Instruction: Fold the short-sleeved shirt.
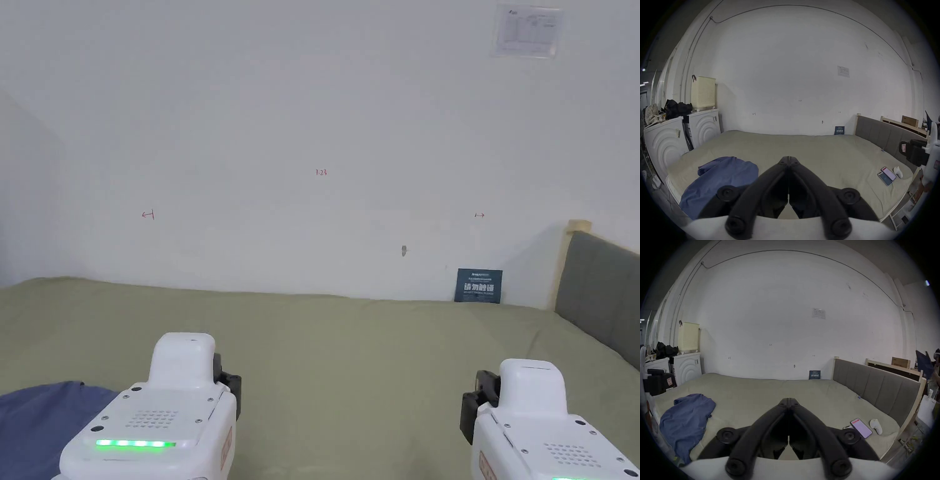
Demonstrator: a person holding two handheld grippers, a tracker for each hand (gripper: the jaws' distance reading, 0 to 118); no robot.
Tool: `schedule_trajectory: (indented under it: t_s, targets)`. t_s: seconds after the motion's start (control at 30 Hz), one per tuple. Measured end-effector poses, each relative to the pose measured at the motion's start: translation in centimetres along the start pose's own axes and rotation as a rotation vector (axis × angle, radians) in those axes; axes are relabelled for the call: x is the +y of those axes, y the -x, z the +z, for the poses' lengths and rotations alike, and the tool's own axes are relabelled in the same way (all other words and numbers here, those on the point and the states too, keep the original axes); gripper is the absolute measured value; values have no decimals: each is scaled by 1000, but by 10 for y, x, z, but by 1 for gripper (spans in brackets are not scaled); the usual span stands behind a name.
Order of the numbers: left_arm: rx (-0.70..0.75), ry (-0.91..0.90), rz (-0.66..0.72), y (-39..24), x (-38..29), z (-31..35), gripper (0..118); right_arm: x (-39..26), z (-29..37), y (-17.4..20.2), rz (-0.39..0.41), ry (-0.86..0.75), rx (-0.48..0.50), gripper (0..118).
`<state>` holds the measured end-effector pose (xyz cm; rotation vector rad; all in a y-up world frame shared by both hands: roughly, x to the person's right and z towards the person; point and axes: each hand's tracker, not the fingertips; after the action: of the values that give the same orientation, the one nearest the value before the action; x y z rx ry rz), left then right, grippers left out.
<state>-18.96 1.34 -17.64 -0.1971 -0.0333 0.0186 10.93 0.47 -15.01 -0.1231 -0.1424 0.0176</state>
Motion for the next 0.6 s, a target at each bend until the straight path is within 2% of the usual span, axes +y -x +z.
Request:
schedule_trajectory:
  t_s: [0.23, 0.43, 0.5, 0.6]
  targets:
    - [10, 16, -13, 7, 7, -3, 0, 5, -9, 2, -23, 47, -16, 0]
    - [96, 10, -7, 43, 18, 3, 0, 8, -22, 35, 44, 55, 18, 0]
    - [135, 14, 3, 64, 22, 12, 0, 9, -28, 57, 97, 51, 74, 0]
    - [241, 10, 10, 105, 28, 29, 0, 10, -37, 97, 32, 81, 237, 0]
